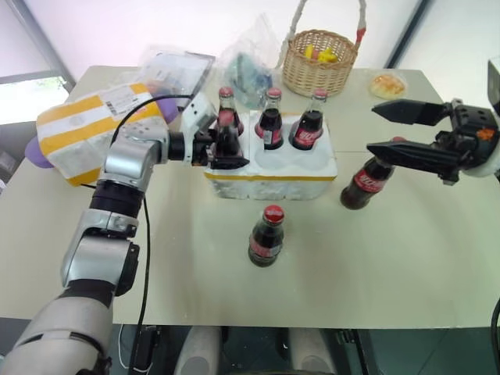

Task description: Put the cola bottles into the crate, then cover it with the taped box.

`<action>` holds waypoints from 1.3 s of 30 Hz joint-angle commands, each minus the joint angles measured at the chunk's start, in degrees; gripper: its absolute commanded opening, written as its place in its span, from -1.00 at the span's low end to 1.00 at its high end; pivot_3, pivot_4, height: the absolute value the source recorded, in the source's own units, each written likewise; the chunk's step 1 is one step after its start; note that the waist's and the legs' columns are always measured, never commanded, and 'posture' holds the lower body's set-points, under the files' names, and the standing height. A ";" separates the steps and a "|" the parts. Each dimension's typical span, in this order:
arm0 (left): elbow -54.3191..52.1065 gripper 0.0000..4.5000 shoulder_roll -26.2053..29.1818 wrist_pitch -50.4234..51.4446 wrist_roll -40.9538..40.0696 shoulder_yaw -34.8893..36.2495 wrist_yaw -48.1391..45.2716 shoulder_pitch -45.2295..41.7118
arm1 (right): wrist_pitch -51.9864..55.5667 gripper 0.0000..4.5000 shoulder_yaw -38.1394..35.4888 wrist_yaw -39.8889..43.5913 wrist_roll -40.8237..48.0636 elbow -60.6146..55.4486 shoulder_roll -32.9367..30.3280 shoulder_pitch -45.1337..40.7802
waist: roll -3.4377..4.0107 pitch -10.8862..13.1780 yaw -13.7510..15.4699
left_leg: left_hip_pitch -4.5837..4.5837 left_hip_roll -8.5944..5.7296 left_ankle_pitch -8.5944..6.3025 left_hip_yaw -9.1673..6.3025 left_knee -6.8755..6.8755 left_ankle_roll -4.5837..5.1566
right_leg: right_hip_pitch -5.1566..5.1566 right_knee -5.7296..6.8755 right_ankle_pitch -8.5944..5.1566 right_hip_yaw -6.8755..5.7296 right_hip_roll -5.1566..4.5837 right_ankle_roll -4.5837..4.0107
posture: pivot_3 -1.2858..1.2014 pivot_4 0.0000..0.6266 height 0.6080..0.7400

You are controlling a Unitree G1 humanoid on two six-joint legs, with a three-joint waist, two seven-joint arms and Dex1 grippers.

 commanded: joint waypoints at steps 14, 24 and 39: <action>-26.87 0.99 20.86 26.66 -23.00 16.04 -8.64 3.47 | -2.56 1.00 -2.81 1.72 -0.74 -1.29 -0.86 1.91 | 0.01 0.00 -0.46 | 0.07 0.03 0.00 0.00 -0.07 0.00 | 0.00 0.01 0.00 0.00 0.01 0.00 | 0.03 -0.52 0.96; -45.77 0.99 33.63 27.54 -31.87 19.51 -15.45 22.48 | -5.38 1.00 -4.91 2.24 0.14 -16.18 2.01 16.93 | 0.03 -0.05 0.05 | 0.42 0.08 -0.01 0.04 -0.10 -0.01 | 0.40 -0.13 -0.12 0.01 0.01 -0.23 | 0.03 -0.52 0.96; -48.62 0.99 35.07 26.23 -33.05 15.52 -14.35 27.99 | -14.64 1.00 10.48 -2.66 -10.17 -15.91 15.41 27.17 | -0.02 -0.09 -0.21 | 0.48 0.31 -0.01 0.08 -0.10 -0.01 | 0.44 -0.15 -0.10 0.02 0.20 -0.30 | 0.03 -0.52 0.96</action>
